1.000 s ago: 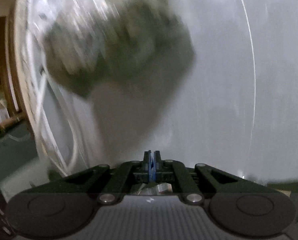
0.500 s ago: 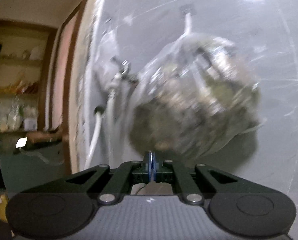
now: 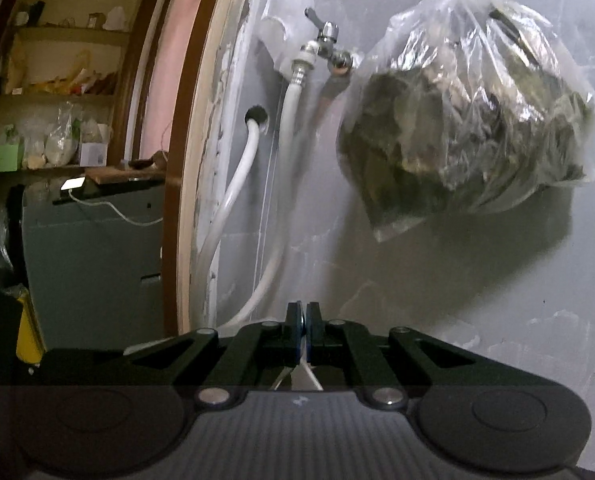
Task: Organize utensils
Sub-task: 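Drop the blue-handled spoon into the caddy with the right gripper while the left gripper holds the caddy, then grasp the silver-handled scoop from the pile with the right gripper, then lower the silver cylinder into the caddy and open the right gripper while the left gripper holds the caddy, then reach the right gripper to the pile and grasp the silver table knife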
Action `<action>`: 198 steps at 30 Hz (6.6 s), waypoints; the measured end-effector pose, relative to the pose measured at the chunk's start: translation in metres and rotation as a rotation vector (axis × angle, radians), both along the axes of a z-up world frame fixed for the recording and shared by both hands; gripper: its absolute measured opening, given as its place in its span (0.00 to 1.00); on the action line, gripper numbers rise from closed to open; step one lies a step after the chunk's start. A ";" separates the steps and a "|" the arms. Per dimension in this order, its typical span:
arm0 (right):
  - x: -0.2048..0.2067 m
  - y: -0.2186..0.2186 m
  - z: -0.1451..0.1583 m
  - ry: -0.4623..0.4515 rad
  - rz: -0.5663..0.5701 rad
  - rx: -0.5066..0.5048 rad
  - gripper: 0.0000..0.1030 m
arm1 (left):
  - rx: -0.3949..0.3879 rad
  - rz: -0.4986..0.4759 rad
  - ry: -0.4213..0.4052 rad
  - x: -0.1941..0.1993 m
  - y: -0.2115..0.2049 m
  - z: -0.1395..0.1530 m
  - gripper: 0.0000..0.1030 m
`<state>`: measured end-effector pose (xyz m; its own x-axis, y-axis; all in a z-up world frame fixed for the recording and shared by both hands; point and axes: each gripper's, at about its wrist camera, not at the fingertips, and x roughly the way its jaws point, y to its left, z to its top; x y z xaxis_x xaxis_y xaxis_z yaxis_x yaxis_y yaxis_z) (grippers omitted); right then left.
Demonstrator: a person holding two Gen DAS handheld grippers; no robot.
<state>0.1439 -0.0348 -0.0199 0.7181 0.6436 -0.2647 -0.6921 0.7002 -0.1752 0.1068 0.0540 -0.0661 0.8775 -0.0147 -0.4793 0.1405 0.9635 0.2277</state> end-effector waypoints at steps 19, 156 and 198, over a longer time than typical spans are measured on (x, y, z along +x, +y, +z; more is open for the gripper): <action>0.011 -0.019 0.012 -0.002 -0.082 0.035 0.69 | 0.003 0.011 0.006 -0.002 0.002 0.001 0.79; 0.020 -0.031 0.017 0.341 -0.064 0.114 0.23 | -0.048 -0.169 -0.027 0.016 -0.032 -0.005 0.79; 0.092 -0.109 -0.052 0.548 -0.454 0.229 1.00 | -0.017 -0.001 0.018 0.041 -0.016 0.000 0.79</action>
